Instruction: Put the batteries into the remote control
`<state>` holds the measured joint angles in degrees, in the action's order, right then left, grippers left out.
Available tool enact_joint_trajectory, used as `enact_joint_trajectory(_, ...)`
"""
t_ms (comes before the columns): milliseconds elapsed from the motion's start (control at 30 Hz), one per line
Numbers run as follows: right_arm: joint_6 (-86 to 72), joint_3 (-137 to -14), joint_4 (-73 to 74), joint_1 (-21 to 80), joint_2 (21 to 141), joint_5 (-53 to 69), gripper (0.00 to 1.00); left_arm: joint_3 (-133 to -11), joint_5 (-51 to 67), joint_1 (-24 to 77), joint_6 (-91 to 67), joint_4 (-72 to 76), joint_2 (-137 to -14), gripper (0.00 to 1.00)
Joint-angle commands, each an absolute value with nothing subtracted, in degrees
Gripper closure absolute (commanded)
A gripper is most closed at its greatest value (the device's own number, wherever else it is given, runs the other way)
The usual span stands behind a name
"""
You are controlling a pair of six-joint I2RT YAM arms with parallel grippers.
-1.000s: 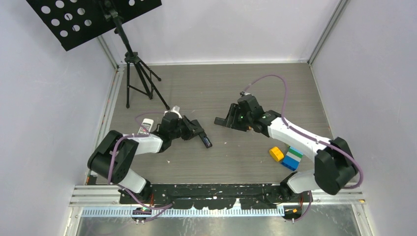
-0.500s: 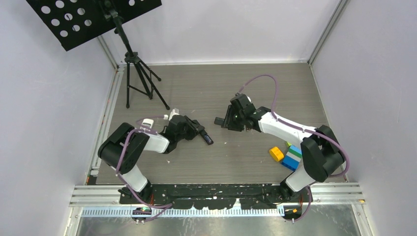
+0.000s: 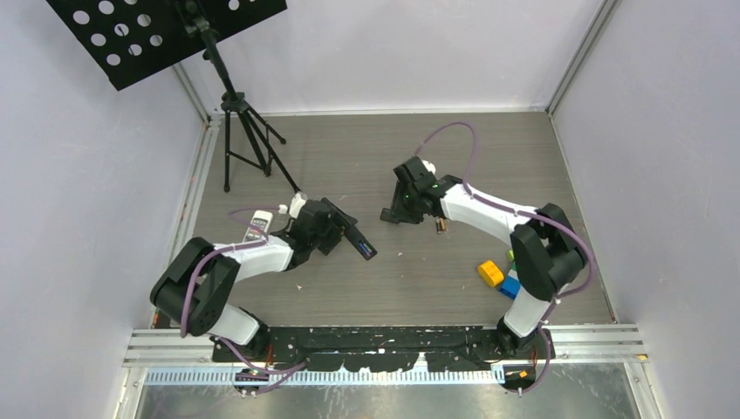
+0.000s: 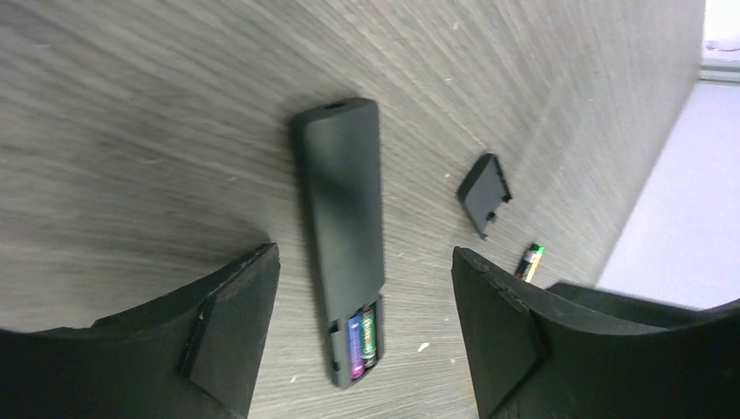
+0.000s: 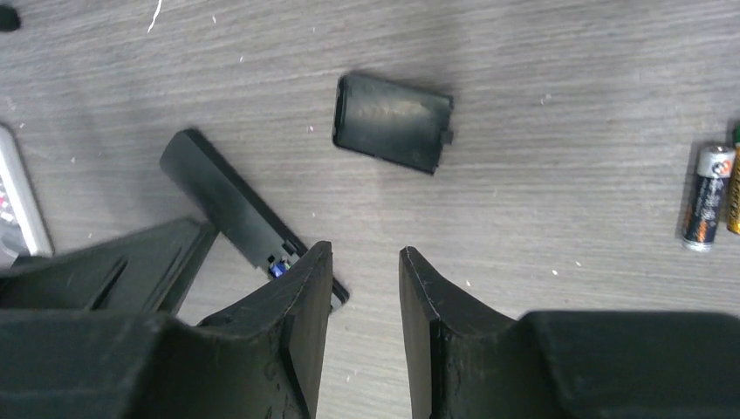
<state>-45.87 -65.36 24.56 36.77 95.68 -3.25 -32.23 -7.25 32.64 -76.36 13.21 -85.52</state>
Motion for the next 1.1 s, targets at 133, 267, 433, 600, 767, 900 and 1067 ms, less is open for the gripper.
enact_joint_trajectory(133,-49.2,-81.2,31.8,40.0,107.8,-15.3,0.61,-31.8,-15.1,33.0,-69.0,-8.6,-79.3,0.18)
enact_joint_trajectory(267,-49.2,-87.7,36.0,41.5,114.1,-19.3,0.6,-34.3,-16.0,32.0,-62.0,-12.8,-76.5,0.13)
enact_joint_trajectory(433,-49.0,-92.6,39.4,43.6,118.8,-23.4,0.63,-38.2,-13.7,28.4,-55.2,-16.0,-75.5,0.11)
enact_joint_trajectory(600,-48.1,-96.2,41.0,45.7,121.9,-28.0,0.64,-39.3,-6.0,22.2,-51.1,-13.8,-77.2,0.11)
enact_joint_trajectory(767,-48.1,-98.6,43.1,45.8,125.3,-29.7,0.68,-42.0,-0.6,18.8,-47.1,-12.9,-80.5,0.12)
enact_joint_trajectory(900,-48.1,-99.3,44.5,45.7,126.2,-30.9,0.7,-44.2,2.3,18.2,-45.2,-12.3,-83.5,0.13)
enact_joint_trajectory(1067,-48.0,-98.8,45.6,45.7,125.8,-31.9,0.69,-45.9,4.3,17.4,-44.4,-10.8,-86.8,0.13)
